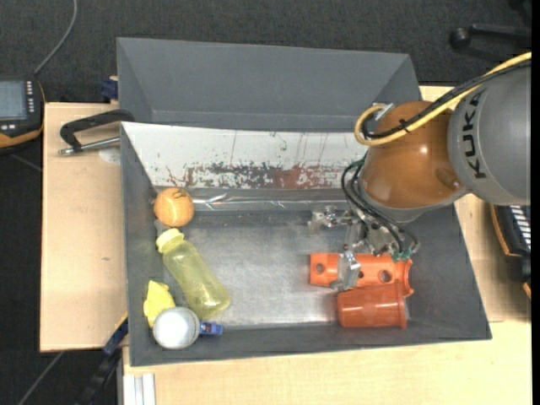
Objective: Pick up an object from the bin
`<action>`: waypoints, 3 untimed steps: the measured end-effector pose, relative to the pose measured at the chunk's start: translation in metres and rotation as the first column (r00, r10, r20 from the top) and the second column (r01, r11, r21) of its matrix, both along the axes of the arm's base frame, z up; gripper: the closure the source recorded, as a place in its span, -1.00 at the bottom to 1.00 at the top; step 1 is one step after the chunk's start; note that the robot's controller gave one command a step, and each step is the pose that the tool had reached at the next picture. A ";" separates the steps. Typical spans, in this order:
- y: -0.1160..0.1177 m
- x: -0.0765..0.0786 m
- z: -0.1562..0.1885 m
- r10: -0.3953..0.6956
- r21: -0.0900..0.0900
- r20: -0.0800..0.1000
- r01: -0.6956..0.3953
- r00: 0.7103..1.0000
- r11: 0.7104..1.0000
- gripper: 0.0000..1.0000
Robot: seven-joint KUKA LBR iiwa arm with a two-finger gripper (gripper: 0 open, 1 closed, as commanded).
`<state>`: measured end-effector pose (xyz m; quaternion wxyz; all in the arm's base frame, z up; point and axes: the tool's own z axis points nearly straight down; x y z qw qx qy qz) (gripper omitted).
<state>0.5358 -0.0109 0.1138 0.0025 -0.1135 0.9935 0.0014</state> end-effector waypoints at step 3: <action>-0.036 0.008 -0.036 0.208 -0.003 0.014 -0.208 0.978 0.978 -1.00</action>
Offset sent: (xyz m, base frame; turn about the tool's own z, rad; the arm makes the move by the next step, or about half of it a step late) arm 0.0104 -0.0321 -0.0438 -0.3417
